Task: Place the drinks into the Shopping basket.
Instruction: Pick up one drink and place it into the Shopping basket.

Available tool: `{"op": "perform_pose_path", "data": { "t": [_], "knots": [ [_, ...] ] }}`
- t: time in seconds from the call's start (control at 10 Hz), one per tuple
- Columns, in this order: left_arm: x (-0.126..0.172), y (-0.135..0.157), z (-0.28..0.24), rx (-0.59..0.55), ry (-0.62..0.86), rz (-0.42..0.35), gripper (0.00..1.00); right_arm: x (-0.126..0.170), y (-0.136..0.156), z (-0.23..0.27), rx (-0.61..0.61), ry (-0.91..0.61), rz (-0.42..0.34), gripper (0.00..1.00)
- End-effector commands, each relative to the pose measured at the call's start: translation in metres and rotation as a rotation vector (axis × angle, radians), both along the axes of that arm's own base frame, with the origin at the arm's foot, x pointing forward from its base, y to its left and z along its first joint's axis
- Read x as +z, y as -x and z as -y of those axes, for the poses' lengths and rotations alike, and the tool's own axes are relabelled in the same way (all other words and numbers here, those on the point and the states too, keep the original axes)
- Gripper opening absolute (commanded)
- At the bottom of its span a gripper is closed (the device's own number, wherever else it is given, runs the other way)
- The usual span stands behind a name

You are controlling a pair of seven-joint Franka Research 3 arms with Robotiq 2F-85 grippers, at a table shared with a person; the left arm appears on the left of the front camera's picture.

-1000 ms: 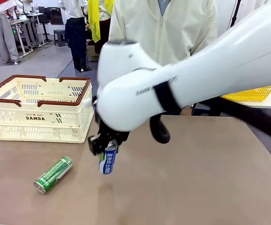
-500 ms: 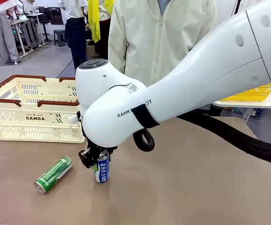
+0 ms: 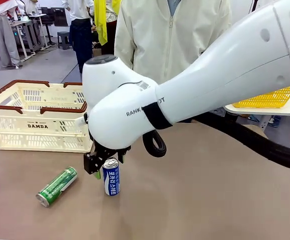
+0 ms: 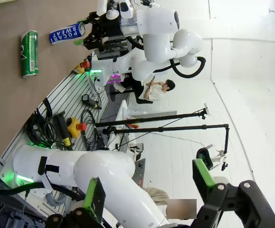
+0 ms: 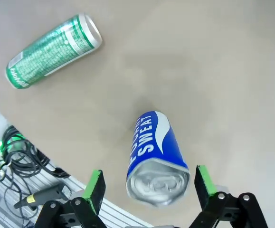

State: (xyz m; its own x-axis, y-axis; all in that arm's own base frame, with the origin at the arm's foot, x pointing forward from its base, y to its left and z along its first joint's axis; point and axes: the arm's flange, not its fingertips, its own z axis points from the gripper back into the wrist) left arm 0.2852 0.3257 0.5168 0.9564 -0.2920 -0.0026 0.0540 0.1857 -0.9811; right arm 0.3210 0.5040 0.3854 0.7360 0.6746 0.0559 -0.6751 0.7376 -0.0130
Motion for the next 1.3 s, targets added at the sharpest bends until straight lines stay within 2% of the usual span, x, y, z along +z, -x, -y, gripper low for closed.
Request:
{"op": "perform_pose_path", "data": {
  "t": [0.0, 0.1, 0.2, 0.3, 0.4, 0.5, 0.6, 0.7, 0.8, 1.0, 1.2],
  "knots": [
    [0.002, 0.001, 0.001, 0.000, -0.014, -0.004, 1.00, 0.048, 0.003, 0.027, -0.034, -0.047, -0.025, 1.00],
    [0.002, 0.001, 0.001, 0.000, -0.014, -0.004, 1.00, 0.080, 0.005, 0.056, -0.085, -0.069, -0.061, 1.00],
    [0.002, 0.001, 0.001, 0.000, -0.014, -0.004, 1.00, 0.126, 0.010, 0.114, -0.149, -0.169, -0.123, 1.00],
    [0.002, 0.001, 0.001, 0.000, -0.014, -0.004, 1.00, 0.152, 0.010, 0.183, -0.222, -0.260, -0.211, 1.00],
    [0.002, 0.001, 0.001, 0.000, -0.014, -0.004, 1.00, 0.163, 0.009, 0.258, -0.313, -0.360, -0.272, 1.00],
    [0.002, 0.001, 0.001, 0.000, -0.014, -0.004, 1.00, 0.158, 0.009, 0.334, -0.452, -0.453, -0.337, 1.00],
    [0.002, 0.001, 0.001, 0.000, -0.014, -0.004, 1.00, 0.142, 0.011, 0.412, -0.556, -0.600, -0.443, 1.00],
    [0.002, 0.001, 0.001, 0.000, -0.014, -0.004, 1.00, 0.122, 0.017, 0.472, -0.593, -0.763, -0.525, 1.00],
    [0.002, 0.001, 0.001, 0.000, -0.014, -0.004, 1.00, 0.094, 0.026, 0.526, -0.681, -0.919, -0.563, 1.00],
    [0.002, 0.001, 0.001, 0.000, -0.014, -0.004, 1.00, 0.038, 0.053, 0.594, -0.704, -1.257, -0.563, 1.00],
    [0.002, 0.001, 0.001, 0.000, -0.014, -0.004, 1.00, -0.008, 0.075, 0.625, -0.630, -1.505, -0.527, 1.00]
  ]
}}
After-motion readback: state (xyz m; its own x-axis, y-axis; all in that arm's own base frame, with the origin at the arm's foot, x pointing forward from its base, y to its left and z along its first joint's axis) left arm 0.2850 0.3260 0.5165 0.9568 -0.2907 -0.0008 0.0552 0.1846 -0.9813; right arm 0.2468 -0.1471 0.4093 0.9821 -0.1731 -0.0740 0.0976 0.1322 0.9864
